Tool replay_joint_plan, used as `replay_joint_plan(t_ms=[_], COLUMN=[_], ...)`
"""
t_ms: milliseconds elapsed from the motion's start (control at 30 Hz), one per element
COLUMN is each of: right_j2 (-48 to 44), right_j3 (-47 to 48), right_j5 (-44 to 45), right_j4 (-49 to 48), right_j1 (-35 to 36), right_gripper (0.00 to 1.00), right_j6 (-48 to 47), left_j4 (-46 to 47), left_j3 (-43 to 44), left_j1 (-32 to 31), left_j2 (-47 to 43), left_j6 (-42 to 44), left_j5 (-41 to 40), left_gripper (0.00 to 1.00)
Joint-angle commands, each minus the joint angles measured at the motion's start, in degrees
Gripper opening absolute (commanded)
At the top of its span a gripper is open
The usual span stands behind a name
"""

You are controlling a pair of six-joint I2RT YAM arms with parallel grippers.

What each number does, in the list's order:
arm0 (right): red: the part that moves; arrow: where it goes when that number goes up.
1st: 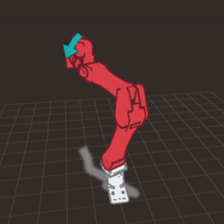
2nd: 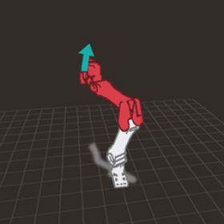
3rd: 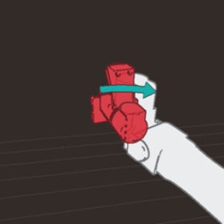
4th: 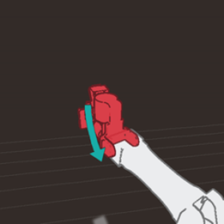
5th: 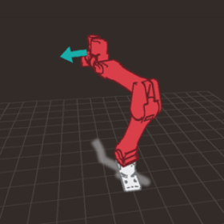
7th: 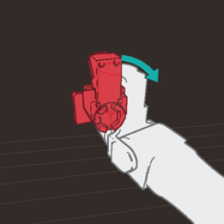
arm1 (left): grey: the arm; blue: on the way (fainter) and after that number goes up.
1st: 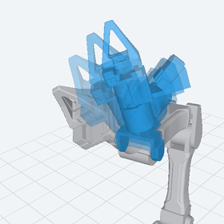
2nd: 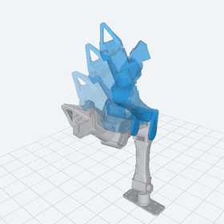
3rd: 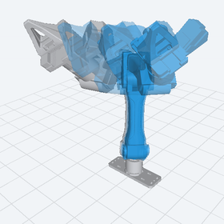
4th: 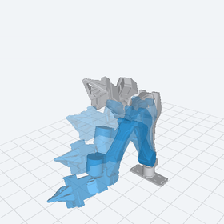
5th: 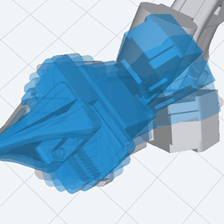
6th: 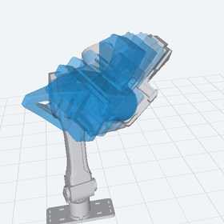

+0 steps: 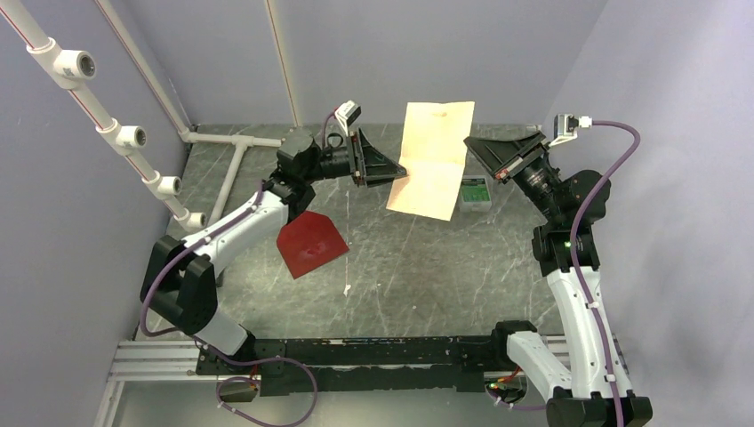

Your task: Place the letter into the envelope and seal it

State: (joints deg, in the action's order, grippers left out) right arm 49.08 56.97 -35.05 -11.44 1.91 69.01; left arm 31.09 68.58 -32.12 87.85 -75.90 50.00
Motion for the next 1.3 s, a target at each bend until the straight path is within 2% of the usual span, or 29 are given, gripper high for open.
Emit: replay_joint_plan(t_ms=[0, 67, 167, 400, 600, 733, 833, 867, 933, 1000, 1033, 1133, 1267], right_j2=[-0.2, -0.2, -0.2, 0.0, 0.1, 0.1, 0.1, 0.1, 0.0, 0.4, 0.6, 1.5, 1.4], right_j3=[1.5, 1.9, 2.0, 0.8, 0.9, 1.2, 2.3, 3.1, 6.0, 7.7, 8.2, 8.9, 8.8], right_j5=[-1.4, -1.4, -1.5, -1.5, -1.3, -1.5, -1.9, -1.7, -0.3, -1.0, -2.8, -10.6, -17.9], right_j4=[-4.2, -4.1, -4.6, -4.8, -4.2, -3.5, 0.9, 3.9, 11.5, 15.1, 15.3, 13.0, 9.7], right_j1=[-0.2, -0.2, -0.2, -0.2, -0.1, -0.2, -0.2, -0.2, -0.2, -0.2, -0.2, -0.2, -0.2], right_gripper=[0.0, 0.0, 0.0, 0.0, 0.0, 0.0, 0.0, 0.06, 0.4, 0.65, 0.72, 0.81, 0.81], right_j6=[0.7, 0.9, 1.4, 1.2, 0.3, -0.4, -4.6, -7.8, -15.1, -20.1, -21.4, -23.7, -25.4], left_j4=[1.8, 0.6, 2.5, 12.1, 11.5, 12.0, 10.2, 8.6, 1.4, -7.5, -13.0, -29.3, -42.6], left_j3=[2.3, 2.6, 2.7, 3.5, 3.7, 3.7, 3.9, 4.1, 4.6, 5.9, 6.9, 11.5, 17.0], left_j1=[-0.2, -0.2, -0.2, -0.2, -0.2, -0.2, 0.1, 0.3, 0.7, 0.9, 0.9, 0.9, 0.9], left_j2=[1.4, 1.6, 2.2, 4.5, 4.7, 4.8, 4.1, 3.5, 1.8, -0.4, -1.4, -4.0, -5.5], left_j6=[0.7, 1.7, 0.5, -6.7, -5.8, -5.5, -3.4, -0.8, 5.0, 13.9, 19.0, 34.8, 47.1], left_j5=[1.1, 0.8, 1.2, 2.8, 2.6, 2.6, 2.7, 2.7, 2.5, 1.8, 1.1, -2.5, -6.5], left_gripper=[0.52, 0.58, 0.56, 0.4, 0.23, 0.04, 0.03, 0.02, 0.02, 0.02, 0.02, 0.02, 0.02])
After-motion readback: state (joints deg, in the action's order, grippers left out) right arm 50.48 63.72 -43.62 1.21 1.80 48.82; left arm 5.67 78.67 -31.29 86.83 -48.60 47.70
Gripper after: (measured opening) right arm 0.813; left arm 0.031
